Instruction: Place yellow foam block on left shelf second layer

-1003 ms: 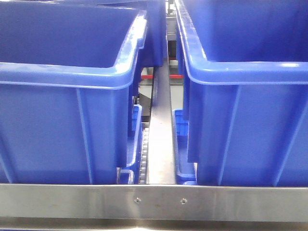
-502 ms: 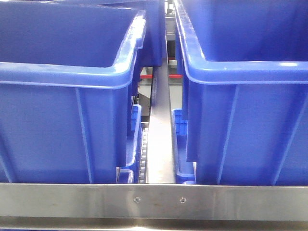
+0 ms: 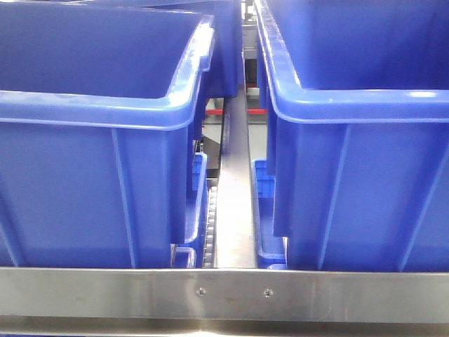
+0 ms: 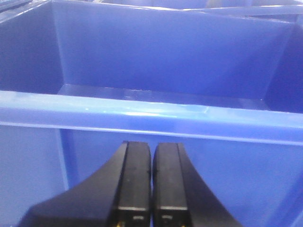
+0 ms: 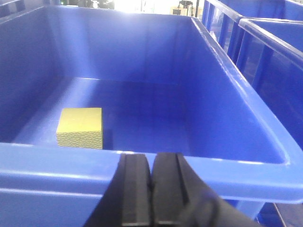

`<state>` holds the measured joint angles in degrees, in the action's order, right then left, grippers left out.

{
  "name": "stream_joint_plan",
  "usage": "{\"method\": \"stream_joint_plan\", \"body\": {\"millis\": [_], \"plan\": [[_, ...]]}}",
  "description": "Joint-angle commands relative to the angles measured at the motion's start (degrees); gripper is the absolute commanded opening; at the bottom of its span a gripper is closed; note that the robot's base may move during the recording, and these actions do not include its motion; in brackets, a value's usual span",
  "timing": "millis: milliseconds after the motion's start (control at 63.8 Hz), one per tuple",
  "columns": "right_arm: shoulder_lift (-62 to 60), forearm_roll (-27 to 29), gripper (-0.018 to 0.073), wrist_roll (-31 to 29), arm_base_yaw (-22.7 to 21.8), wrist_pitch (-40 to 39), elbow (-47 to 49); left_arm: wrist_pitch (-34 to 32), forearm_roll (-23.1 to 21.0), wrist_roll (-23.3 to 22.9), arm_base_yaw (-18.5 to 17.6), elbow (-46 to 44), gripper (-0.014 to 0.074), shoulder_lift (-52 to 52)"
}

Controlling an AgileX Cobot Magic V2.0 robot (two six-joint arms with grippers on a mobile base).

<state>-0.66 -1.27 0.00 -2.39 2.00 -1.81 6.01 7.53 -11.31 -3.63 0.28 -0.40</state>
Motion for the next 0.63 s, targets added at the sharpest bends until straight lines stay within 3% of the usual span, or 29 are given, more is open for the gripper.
{"method": "stream_joint_plan", "body": {"millis": [0, 611], "plan": [[-0.6, -0.5, 0.0059, -0.3, -0.3, -5.6, 1.3, -4.8, -0.4, -0.2, 0.0, 1.6, 0.0136, -0.8], [-0.6, -0.5, 0.0059, -0.3, -0.3, -5.6, 1.3, -4.8, -0.4, -0.2, 0.0, 1.6, 0.0136, -0.8]]}}
